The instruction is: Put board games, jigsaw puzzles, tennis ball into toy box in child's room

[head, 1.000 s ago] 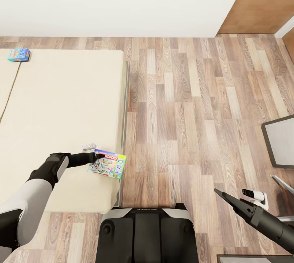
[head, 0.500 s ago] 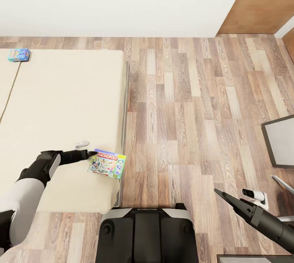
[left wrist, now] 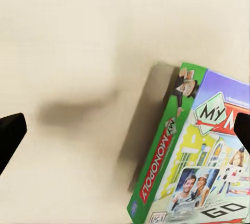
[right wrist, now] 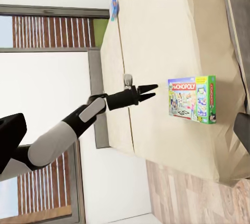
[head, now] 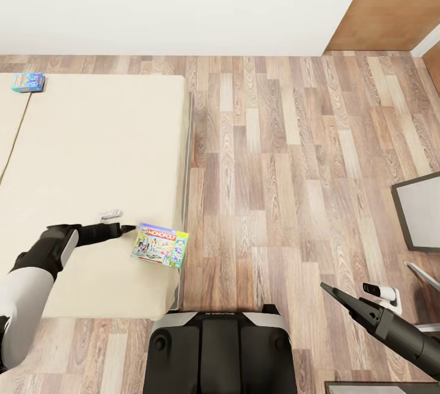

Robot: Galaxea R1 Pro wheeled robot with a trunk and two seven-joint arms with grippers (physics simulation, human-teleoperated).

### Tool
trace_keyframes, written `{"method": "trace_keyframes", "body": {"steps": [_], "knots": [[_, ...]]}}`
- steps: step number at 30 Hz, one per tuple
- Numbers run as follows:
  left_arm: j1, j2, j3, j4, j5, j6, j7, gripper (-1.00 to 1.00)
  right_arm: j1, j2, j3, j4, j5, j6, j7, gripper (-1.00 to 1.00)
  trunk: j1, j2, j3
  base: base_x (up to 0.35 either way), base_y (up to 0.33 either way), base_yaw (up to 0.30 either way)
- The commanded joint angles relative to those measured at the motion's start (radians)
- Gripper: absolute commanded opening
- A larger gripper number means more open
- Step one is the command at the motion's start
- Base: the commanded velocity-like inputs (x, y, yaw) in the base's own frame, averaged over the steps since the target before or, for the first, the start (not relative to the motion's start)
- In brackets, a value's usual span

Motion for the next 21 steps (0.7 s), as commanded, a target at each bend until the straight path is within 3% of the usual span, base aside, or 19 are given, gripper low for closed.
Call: {"method": "trace_keyframes", "body": {"steps": [1,6,11,16,21], "knots": [[0.0,0.005,0.007,-0.005,-0.006,0.008,-0.01,1.0,0.0,0.0,0.0,0.0,-0.002,0.009,0.001,1.0,0.001,-0.001,-0.001,0.0,0.0,0.0],[0.0,0.043,0.018,-0.022,0.0,0.017,-0.023,1.0,0.0,-0.001,0.0,0.0,-0.002,0.009,0.001,1.0,0.001,-0.001,-0.001,0.0,0.0,0.0],[0.0,0.092,0.059,-0.03,0.016,0.054,-0.081,1.0,0.0,0.0,0.001,0.0,-0.002,0.009,0.001,1.0,0.001,-0.001,-0.001,0.0,0.0,0.0],[0.001,0.139,0.11,-0.035,0.024,0.106,-0.221,1.0,0.0,0.001,0.001,0.0,-0.002,0.008,0.001,1.0,0.001,-0.001,-0.001,0.0,0.0,0.0],[0.007,0.19,0.134,-0.038,0.02,0.13,-0.393,1.0,0.0,0.002,0.0,0.0,-0.001,0.006,0.0,1.0,0.001,-0.001,-0.001,0.0,0.0,0.0]]}}
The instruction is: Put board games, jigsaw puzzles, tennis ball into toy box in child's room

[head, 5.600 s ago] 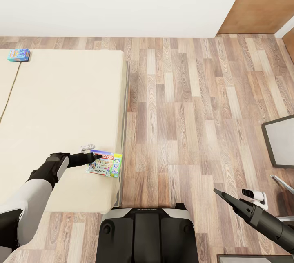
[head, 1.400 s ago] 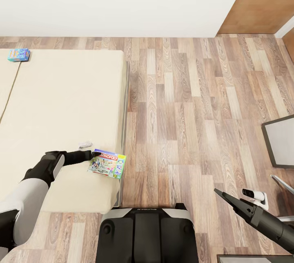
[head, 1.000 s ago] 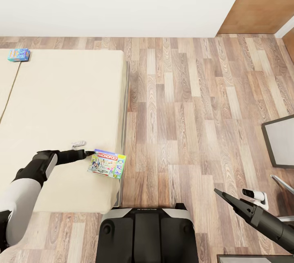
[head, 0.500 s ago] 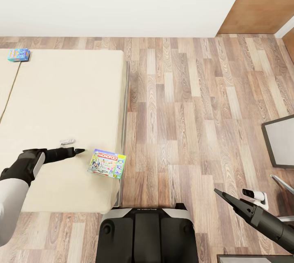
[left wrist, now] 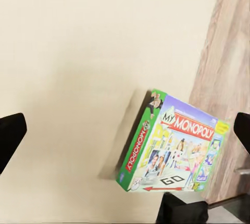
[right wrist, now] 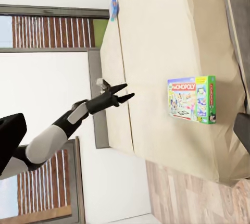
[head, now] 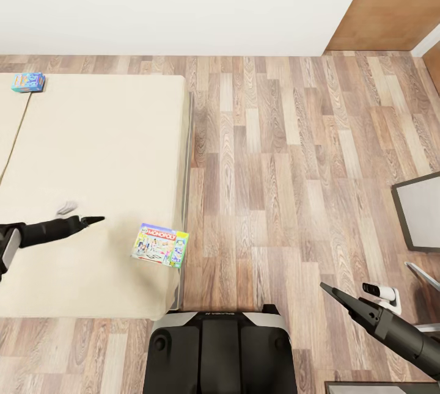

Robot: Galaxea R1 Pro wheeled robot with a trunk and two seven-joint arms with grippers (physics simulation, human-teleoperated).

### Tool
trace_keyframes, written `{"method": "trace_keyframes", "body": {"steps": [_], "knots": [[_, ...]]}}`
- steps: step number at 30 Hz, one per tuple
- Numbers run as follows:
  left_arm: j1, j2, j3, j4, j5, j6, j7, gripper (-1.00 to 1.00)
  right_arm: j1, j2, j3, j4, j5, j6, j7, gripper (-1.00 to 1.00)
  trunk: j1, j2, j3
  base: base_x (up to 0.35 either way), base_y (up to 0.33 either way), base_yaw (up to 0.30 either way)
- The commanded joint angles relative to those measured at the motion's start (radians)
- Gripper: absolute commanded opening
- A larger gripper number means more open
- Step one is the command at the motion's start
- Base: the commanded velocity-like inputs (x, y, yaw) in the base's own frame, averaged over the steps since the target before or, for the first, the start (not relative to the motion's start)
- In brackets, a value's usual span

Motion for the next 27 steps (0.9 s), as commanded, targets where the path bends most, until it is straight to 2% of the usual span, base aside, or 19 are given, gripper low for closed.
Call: {"method": "trace_keyframes", "body": {"steps": [1,2,3,5,12,13,21,24,27], "knots": [[0.001,0.011,0.007,-0.001,-0.005,0.011,-0.037,1.0,0.0,0.0,-0.001,0.0,-0.002,0.006,0.0,1.0,0.001,-0.001,-0.001,0.0,0.0,0.0],[0.003,0.022,0.008,0.0,-0.005,0.013,-0.066,1.0,-0.001,0.0,-0.001,0.0,-0.002,0.001,-0.001,1.0,0.001,-0.001,-0.001,0.0,0.0,0.0],[0.011,0.046,0.011,0.001,-0.005,0.017,-0.123,1.0,0.0,0.0,0.0,0.002,-0.002,-0.016,-0.007,1.0,0.001,-0.001,-0.001,0.0,0.0,0.0],[0.035,0.078,0.014,0.003,-0.003,0.02,-0.193,1.0,-0.001,0.0,0.0,0.003,-0.002,-0.043,-0.017,1.0,0.001,-0.001,-0.001,0.0,0.0,0.0],[0.105,0.134,0.019,0.004,0.001,0.029,-0.337,1.0,0.0,0.001,0.001,0.004,-0.003,-0.069,-0.037,1.0,0.001,-0.001,-0.001,0.0,0.0,0.0],[0.123,0.142,0.019,0.004,0.001,0.033,-0.38,1.0,0.0,0.001,0.002,0.004,-0.003,-0.072,-0.041,1.0,0.001,-0.001,-0.001,0.0,0.0,0.0],[0.197,0.16,0.019,0.01,-0.002,0.047,-0.56,1.0,0.0,0.003,0.005,0.004,-0.002,-0.077,-0.05,1.0,0.001,-0.001,-0.001,0.0,0.0,0.0],[0.232,0.163,0.02,0.009,0.002,0.055,-0.57,1.0,0.0,0.003,0.006,0.004,-0.002,-0.077,-0.062,1.0,0.001,-0.001,-0.001,0.0,0.0,0.0],[0.241,0.164,0.019,0.008,0.002,0.066,-0.57,1.0,0.0,0.004,0.006,0.004,-0.002,-0.078,-0.07,1.0,0.001,-0.001,-0.001,0.0,0.0,0.0]]}}
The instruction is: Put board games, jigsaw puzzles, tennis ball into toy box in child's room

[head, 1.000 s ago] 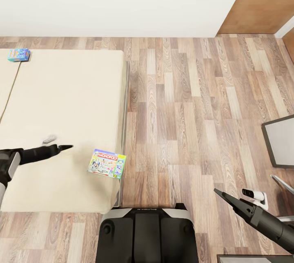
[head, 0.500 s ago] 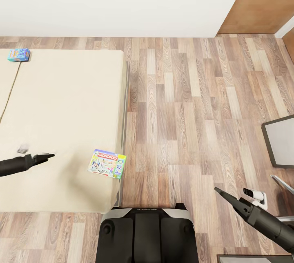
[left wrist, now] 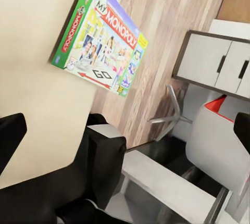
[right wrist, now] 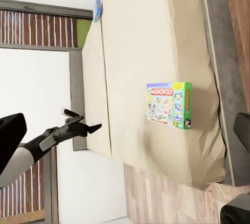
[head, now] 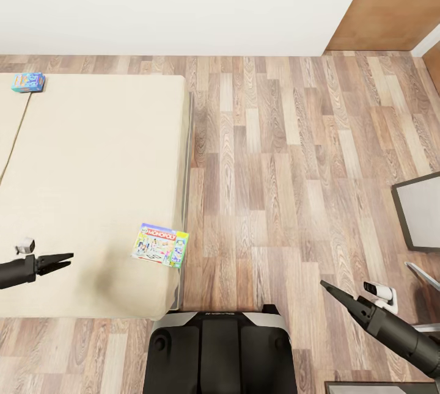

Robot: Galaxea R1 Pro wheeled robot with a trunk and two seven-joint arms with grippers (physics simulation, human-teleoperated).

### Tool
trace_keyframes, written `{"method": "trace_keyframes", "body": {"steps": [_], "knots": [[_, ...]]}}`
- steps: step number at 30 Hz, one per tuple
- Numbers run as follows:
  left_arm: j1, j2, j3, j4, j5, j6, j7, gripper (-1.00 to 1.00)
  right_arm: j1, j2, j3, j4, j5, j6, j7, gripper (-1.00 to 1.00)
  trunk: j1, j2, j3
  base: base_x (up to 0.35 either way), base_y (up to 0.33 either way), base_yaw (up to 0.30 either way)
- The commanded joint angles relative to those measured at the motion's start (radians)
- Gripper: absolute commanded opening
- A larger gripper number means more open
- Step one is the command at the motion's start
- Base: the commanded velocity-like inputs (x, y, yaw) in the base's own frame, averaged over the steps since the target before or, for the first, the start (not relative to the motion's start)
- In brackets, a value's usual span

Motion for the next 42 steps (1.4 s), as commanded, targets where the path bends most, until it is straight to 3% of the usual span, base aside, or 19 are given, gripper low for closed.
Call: {"method": "trace_keyframes", "body": {"steps": [1,28,42], "knots": [[0.001,0.0,0.001,0.0,-0.004,0.013,-0.006,1.0,0.0,0.0,0.0,0.0,-0.003,0.008,-0.002,1.0,0.001,-0.001,-0.001,0.0,0.0,0.0],[0.009,-0.008,-0.006,-0.003,-0.007,0.029,-0.006,1.0,0.0,0.003,0.005,0.0,-0.002,0.003,-0.03,1.0,0.001,-0.001,0.004,0.0,0.0,0.0],[0.011,-0.007,-0.005,-0.003,-0.003,0.027,-0.006,1.0,0.0,0.003,0.004,0.0,-0.003,-0.026,-0.03,1.0,0.001,-0.001,0.022,0.0,0.0,0.0]]}}
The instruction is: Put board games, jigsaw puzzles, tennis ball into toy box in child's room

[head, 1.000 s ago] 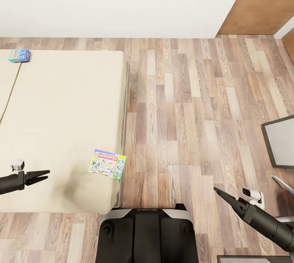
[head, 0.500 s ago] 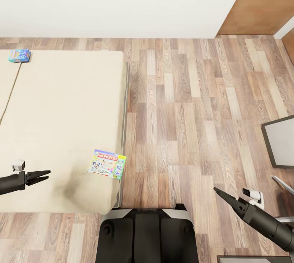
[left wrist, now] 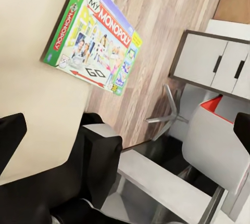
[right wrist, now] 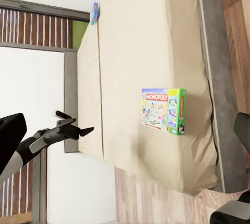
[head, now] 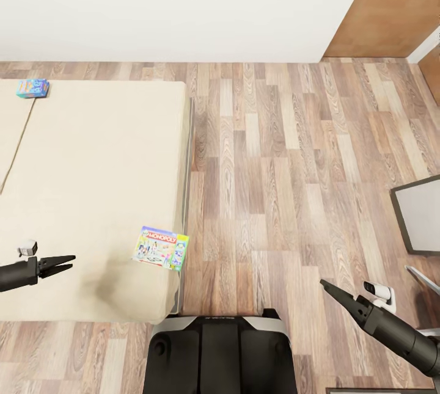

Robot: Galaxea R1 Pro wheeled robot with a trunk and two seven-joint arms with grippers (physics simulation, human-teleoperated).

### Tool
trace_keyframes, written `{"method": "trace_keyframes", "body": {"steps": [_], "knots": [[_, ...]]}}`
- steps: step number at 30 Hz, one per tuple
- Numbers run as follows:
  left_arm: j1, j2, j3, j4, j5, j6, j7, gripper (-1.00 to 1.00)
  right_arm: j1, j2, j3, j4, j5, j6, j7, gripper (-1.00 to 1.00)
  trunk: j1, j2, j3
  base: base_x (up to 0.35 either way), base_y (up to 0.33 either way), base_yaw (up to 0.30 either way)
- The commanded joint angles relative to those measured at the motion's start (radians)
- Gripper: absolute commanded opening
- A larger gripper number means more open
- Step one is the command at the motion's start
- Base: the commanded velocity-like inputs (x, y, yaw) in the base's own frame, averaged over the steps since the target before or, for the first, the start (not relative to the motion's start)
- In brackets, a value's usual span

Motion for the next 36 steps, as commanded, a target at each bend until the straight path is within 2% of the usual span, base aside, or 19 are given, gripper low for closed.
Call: {"method": "trace_keyframes", "body": {"steps": [1,36], "knots": [[0.0,0.0,0.001,0.0,-0.004,0.011,-0.006,1.0,0.0,0.0,0.0,0.0,-0.003,0.005,0.001,1.0,0.001,-0.001,0.001,0.0,0.0,0.0],[0.003,0.0,0.005,0.0,-0.002,0.01,-0.006,1.0,0.0,0.0,-0.002,0.0,-0.003,-0.002,0.003,1.0,0.001,-0.001,0.058,-0.009,0.0,0.0]]}}
